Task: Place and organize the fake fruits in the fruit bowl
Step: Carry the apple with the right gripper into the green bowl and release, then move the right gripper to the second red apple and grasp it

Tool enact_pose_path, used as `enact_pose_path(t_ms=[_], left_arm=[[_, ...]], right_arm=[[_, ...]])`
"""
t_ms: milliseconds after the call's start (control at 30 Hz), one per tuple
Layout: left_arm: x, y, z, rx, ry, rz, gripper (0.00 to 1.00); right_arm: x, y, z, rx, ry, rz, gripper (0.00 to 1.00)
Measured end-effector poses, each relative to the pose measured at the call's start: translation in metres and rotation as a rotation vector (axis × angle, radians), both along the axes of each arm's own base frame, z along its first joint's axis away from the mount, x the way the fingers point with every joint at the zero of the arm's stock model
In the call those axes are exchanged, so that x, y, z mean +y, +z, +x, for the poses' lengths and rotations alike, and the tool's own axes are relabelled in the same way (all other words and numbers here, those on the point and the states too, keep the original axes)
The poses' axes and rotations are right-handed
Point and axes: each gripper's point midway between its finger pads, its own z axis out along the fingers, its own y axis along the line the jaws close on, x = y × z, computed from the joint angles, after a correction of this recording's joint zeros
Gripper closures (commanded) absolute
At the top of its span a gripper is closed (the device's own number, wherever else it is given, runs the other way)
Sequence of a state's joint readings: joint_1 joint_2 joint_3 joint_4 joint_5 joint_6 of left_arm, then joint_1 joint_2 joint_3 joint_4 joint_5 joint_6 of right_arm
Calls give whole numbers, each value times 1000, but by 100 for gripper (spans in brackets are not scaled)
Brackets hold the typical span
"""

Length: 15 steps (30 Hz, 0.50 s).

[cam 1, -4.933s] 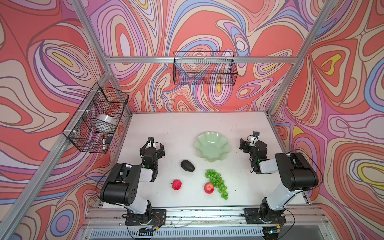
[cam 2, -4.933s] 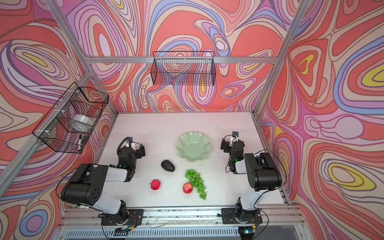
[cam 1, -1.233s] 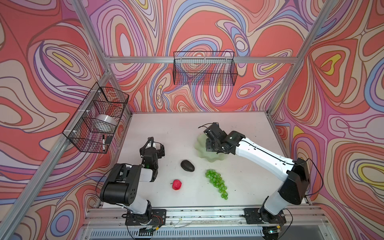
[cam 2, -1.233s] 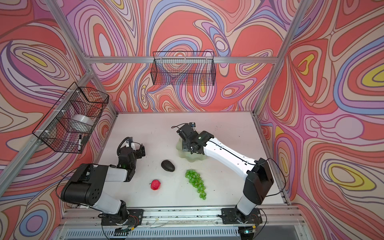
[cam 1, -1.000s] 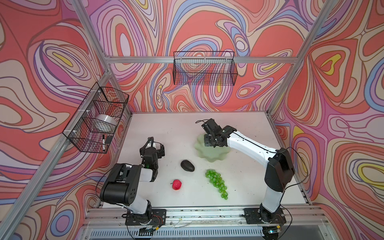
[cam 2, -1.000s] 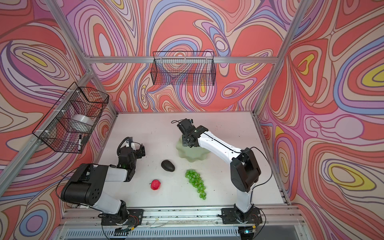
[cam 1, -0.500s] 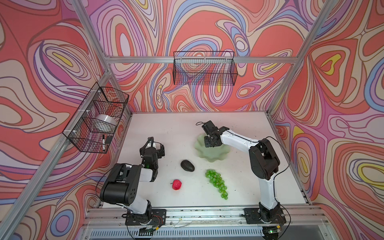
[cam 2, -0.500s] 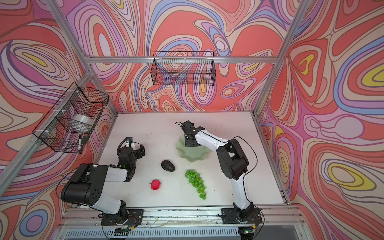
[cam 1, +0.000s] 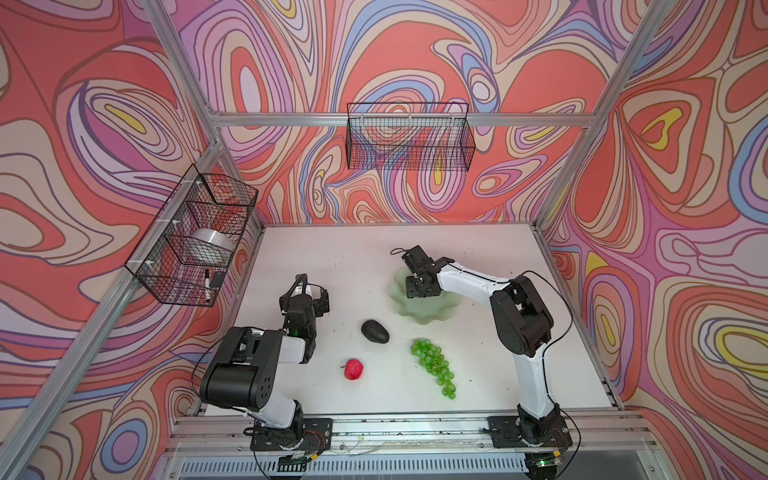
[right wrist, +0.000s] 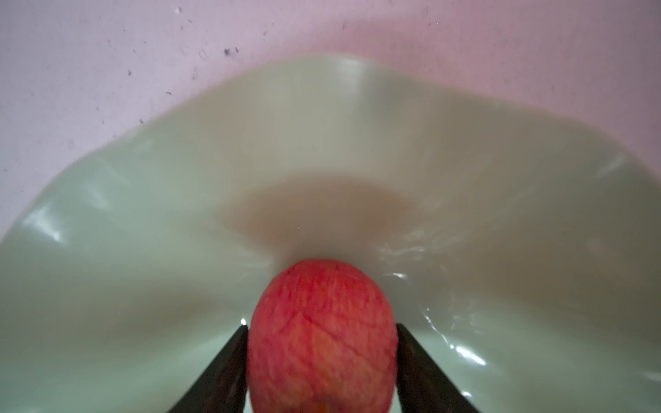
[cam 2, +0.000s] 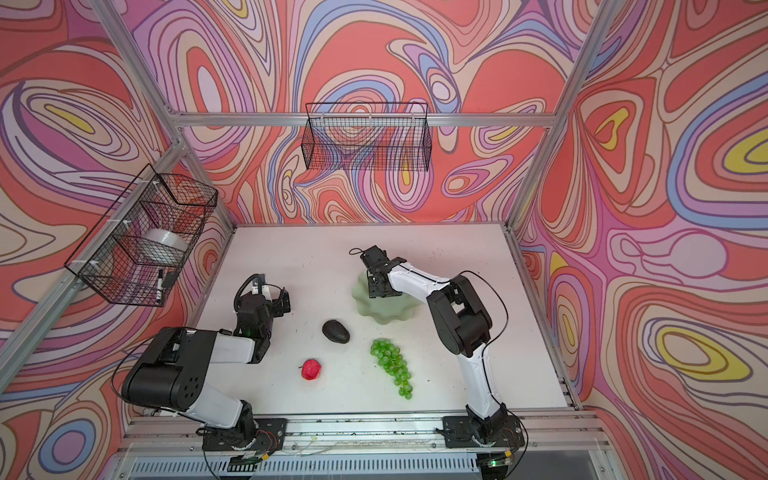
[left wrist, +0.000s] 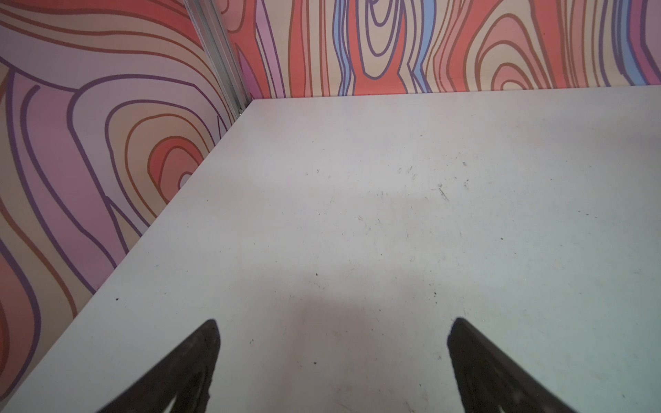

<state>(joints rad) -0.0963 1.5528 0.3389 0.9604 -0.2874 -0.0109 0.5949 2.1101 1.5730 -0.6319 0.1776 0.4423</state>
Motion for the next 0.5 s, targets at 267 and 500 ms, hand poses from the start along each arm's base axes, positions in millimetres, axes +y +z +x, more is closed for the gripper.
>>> enact_pose_path(t_ms=[267, 500], left_arm=[[0, 0, 0, 0, 0, 0, 0], [0, 0, 0, 0, 0, 0, 0]], right_arm=[[-5, 29, -1, -45, -2, -4, 29], [30, 129, -37, -203, 87, 93, 29]])
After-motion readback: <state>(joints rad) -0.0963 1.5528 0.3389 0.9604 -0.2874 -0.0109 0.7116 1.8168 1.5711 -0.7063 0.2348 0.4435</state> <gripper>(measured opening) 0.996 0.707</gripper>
